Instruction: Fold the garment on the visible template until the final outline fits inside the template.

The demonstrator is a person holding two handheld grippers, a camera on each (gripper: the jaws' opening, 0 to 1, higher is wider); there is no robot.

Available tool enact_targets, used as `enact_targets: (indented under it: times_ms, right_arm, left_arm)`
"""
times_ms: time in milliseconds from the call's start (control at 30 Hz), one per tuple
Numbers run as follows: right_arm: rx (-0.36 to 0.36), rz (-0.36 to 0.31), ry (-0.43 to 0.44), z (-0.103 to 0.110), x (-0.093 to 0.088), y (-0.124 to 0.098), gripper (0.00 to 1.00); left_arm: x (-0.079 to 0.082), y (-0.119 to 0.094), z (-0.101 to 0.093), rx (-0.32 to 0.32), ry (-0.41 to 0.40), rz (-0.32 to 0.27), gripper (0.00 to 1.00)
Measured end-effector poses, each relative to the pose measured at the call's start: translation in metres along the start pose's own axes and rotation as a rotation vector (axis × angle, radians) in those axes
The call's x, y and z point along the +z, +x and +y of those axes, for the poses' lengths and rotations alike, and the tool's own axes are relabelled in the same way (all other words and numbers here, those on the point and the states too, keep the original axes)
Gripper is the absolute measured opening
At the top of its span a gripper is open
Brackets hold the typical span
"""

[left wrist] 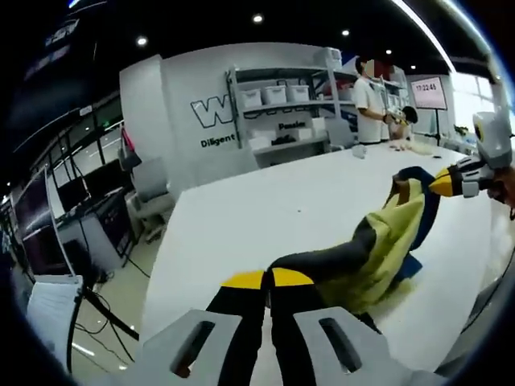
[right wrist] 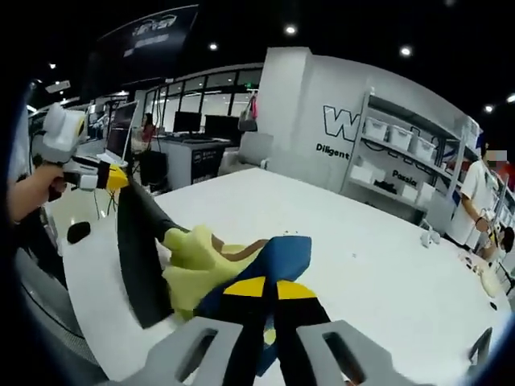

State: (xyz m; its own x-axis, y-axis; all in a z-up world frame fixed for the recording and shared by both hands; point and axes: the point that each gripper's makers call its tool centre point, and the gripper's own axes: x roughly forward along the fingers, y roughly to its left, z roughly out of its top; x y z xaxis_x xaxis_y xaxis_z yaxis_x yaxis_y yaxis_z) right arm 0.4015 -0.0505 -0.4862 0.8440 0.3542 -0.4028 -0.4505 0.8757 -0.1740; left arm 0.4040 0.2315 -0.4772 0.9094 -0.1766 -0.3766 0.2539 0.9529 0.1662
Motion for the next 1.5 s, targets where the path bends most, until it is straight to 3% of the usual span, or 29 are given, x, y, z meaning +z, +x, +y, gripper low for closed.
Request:
enact_targets:
  times_ms: [33, 300, 467, 600, 667, 933, 1100, 1200, 1233, 1300, 1367, 1500]
  right_arm:
    - [-0.008, -0.011, -0.017, -0.002, 0.005, -0.003, 0.00]
    - [-0.024, -0.017, -0.048, -0.006, 0.017, -0.017, 0.00]
    - [-0.013, -0.040, -0.082, -0.006, 0.034, -0.031, 0.00]
    - [-0.018, -0.064, -0.107, -0.008, 0.053, -0.041, 0.00]
    - [-0.018, -0.129, -0.091, -0.009, 0.071, -0.046, 0.00]
    - [-0.034, -0.160, -0.131, -0.018, 0.097, -0.048, 0.00]
    - [-0.045, -0.145, -0.134, -0.027, 0.104, -0.031, 0.00]
    - [-0.049, -0.135, -0.135, -0.033, 0.104, -0.018, 0.00]
    - [-0.055, -0.123, -0.134, -0.037, 0.102, -0.008, 0.00]
    - [-0.060, -0.100, -0.111, -0.042, 0.098, 0.001, 0.00]
    - [-0.058, -0.095, -0.111, -0.045, 0.095, 0.015, 0.00]
    - [-0.054, -0.052, -0.098, -0.050, 0.081, 0.040, 0.00]
  left_arm:
    - [0.008, -0.004, 0.005, 0.002, 0.001, -0.014, 0.01]
    - [0.023, -0.018, 0.014, 0.007, 0.003, -0.030, 0.01]
    - [0.035, -0.029, 0.019, 0.012, 0.009, -0.054, 0.01]
    - [0.060, -0.040, 0.024, 0.010, 0.030, -0.100, 0.01]
    - [0.069, -0.044, 0.026, 0.021, 0.036, -0.116, 0.01]
    - [0.101, -0.049, 0.034, 0.004, 0.002, -0.167, 0.02]
    - [0.108, -0.032, 0.039, 0.005, 0.025, -0.168, 0.02]
    - [0.105, -0.015, 0.040, 0.008, 0.037, -0.147, 0.02]
    - [0.102, -0.008, 0.037, -0.006, 0.021, -0.110, 0.02]
    - [0.103, 0.000, 0.035, -0.011, 0.019, -0.117, 0.02]
    - [0.090, 0.015, 0.036, 0.006, 0.045, -0.055, 0.02]
    - [0.076, 0.041, 0.038, 0.039, 0.111, -0.032, 0.02]
